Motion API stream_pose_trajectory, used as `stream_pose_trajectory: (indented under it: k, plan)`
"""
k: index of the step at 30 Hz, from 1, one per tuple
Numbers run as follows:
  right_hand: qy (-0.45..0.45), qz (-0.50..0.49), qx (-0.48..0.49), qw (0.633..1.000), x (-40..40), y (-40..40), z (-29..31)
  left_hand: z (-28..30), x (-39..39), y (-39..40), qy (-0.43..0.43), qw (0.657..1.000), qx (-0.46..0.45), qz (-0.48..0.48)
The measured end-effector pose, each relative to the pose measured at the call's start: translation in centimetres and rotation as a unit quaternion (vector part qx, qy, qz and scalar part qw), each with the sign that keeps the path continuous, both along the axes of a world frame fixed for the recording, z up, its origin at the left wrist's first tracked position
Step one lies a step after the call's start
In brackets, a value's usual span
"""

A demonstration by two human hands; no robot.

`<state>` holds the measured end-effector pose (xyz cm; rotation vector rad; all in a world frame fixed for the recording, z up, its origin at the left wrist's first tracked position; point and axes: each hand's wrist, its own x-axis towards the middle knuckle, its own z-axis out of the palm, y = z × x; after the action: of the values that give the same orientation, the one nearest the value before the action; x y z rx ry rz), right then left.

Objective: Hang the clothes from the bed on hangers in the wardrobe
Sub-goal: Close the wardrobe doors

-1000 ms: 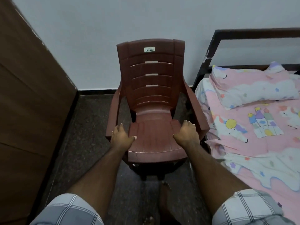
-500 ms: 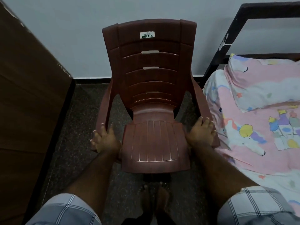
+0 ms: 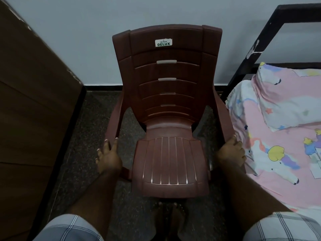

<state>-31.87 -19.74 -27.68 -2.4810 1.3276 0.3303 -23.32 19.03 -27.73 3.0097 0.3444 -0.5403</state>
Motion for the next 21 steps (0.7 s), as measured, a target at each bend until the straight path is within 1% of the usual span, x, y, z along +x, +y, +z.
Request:
stream_pose_trajectory:
  k: [5, 9, 16, 19, 21]
  plan:
    - [-0.007, -0.015, 0.002, 1.0, 0.3, -0.5, -0.6, 0.2, 0.7, -0.2, 0.004, 1.0, -0.004, 0.012]
    - [-0.022, -0.052, 0.007, 0.998, 0.7, -0.7, -1.0, 0.1, 0.9, -0.2, 0.001, 1.0, -0.012, 0.021]
    - [-0.022, -0.132, 0.036, 0.99, 1.9, -1.3, -1.1, 0.3, 2.7, 0.1, -0.013, 0.993, -0.079, 0.087]
    - [-0.037, -0.14, 0.036, 0.989, 2.1, -1.2, -0.9, 0.4, 2.8, -0.1, -0.024, 0.989, -0.102, 0.109]
    - [-0.044, -0.139, 0.032, 0.989, 2.4, -1.1, -0.7, 0.7, 3.1, 0.0, -0.033, 0.988, -0.11, 0.105]
